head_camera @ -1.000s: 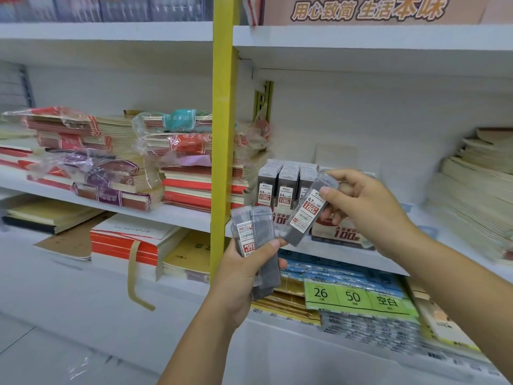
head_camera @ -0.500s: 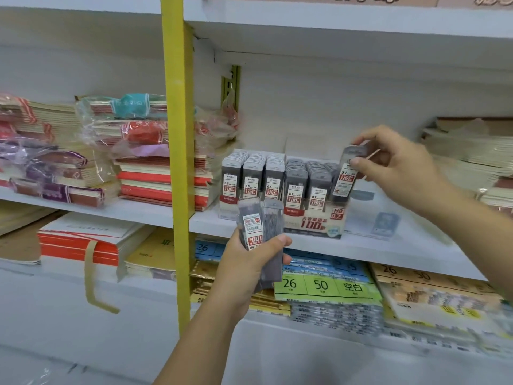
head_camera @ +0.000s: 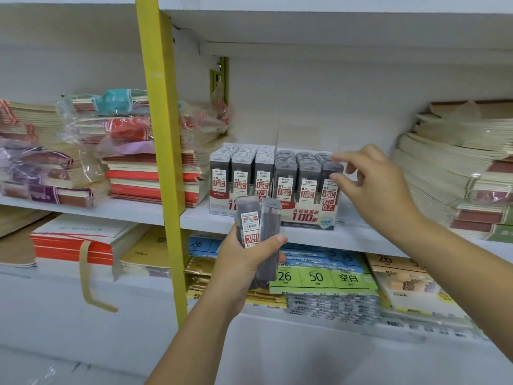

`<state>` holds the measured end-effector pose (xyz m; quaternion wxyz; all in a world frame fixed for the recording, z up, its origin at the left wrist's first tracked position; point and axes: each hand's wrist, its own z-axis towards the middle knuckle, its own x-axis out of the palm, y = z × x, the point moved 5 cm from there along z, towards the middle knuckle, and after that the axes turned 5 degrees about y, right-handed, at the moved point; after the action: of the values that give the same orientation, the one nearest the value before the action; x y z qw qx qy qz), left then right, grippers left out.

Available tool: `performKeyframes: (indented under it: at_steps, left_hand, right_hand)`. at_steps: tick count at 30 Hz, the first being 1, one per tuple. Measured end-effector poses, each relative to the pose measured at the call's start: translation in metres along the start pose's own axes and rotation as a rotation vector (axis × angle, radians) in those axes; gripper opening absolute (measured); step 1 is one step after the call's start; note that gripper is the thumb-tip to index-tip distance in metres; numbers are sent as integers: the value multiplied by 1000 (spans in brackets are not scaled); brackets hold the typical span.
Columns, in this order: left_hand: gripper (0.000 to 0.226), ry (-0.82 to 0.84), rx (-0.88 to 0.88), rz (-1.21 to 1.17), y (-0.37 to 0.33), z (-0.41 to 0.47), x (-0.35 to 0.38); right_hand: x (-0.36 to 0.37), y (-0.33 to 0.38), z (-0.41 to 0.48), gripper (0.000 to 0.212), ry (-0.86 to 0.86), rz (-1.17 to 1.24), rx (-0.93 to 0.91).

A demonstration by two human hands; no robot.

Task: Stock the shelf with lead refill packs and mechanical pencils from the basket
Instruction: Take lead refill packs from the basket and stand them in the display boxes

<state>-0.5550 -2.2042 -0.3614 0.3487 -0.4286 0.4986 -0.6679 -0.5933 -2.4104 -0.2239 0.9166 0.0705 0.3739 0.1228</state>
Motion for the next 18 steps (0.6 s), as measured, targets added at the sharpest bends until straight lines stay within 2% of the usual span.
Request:
performKeyframes:
  at_steps: [3, 5, 7, 12, 14, 18]
  left_hand:
    - [44, 10, 5, 32, -1, -2, 2]
    - [47, 30, 20, 63, -4, -4, 5]
    - [46, 54, 42, 83, -6, -7, 8]
    - [40, 65, 110, 201, -12, -13, 12]
    - [45, 69, 124, 241, -14, -14, 13]
    - [54, 109, 120, 253, -14, -16, 14]
  right_hand:
    - [12, 24, -21, 12, 176, 317, -15]
    - [27, 39, -30, 12, 355, 504, 39]
    - [38, 47, -34, 20, 455, 624, 113]
    - [44, 49, -38, 30, 434, 651, 210]
    - [46, 48, -39, 29, 435, 641, 233]
    - [46, 45, -40, 23, 445, 775, 283]
